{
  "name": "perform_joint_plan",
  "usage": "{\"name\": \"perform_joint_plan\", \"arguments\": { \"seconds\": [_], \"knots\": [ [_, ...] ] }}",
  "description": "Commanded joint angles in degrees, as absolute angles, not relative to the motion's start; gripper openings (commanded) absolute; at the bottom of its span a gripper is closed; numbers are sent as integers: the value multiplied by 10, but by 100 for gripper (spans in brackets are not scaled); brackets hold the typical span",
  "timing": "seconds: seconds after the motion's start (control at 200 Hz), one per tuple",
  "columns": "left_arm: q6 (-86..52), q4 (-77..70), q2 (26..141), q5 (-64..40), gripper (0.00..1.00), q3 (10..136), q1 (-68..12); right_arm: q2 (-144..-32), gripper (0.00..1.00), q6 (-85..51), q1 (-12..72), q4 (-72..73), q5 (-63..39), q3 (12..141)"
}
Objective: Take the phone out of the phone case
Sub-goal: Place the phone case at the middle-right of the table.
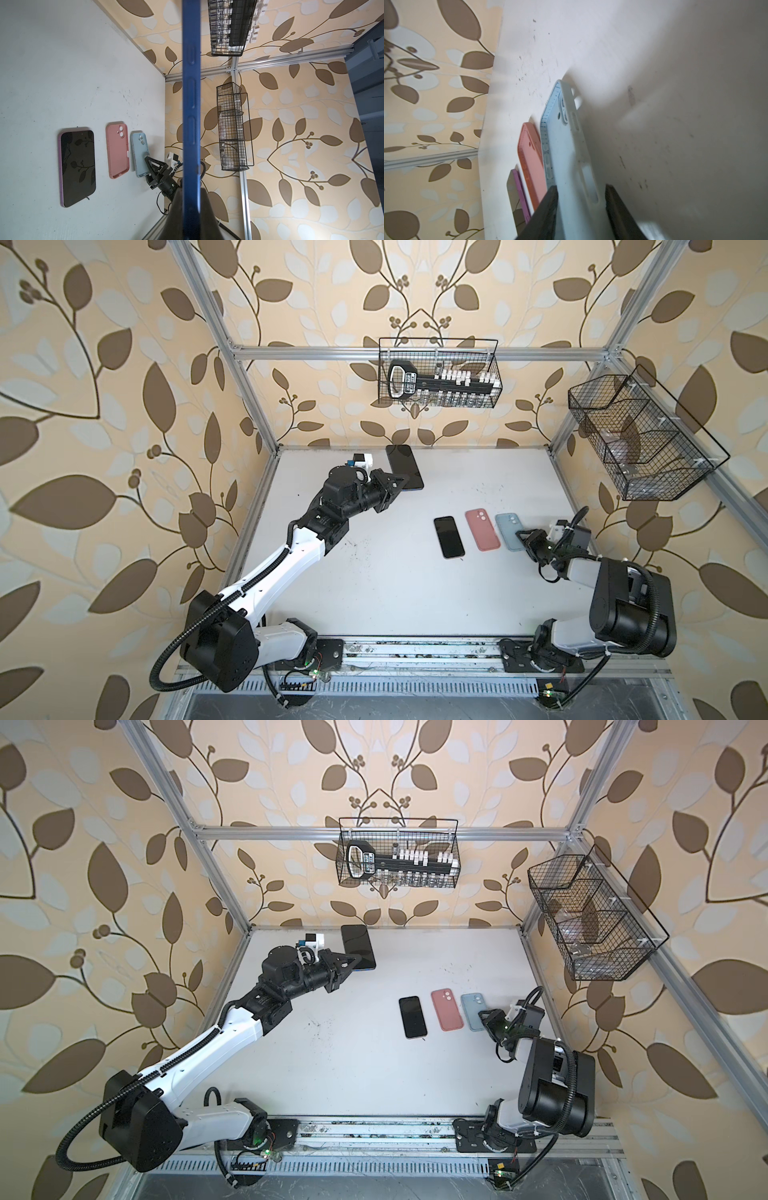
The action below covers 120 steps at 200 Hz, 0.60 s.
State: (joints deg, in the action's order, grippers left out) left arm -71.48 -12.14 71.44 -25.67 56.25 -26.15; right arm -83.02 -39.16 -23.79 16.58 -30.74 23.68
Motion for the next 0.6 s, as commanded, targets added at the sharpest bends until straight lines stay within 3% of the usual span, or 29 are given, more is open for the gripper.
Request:
{"name": "perform_joint_plan", "arguments": {
  "seconds": [0.0, 0.275, 0.41, 0.595],
  "knots": [
    [-699, -178, 709, -276, 0, 587, -256, -824, 44, -381, -239, 154, -286, 230],
    [-700, -181, 713, -278, 0, 587, -256, -790, 52, -372, -240, 118, -241, 237],
    [-700, -183, 715, -278, 0, 588, -257, -770, 61, -361, -239, 83, -210, 244],
    [-700, -184, 717, -280, 0, 587, -257, -748, 63, -360, -239, 61, -185, 244]
  ]
}}
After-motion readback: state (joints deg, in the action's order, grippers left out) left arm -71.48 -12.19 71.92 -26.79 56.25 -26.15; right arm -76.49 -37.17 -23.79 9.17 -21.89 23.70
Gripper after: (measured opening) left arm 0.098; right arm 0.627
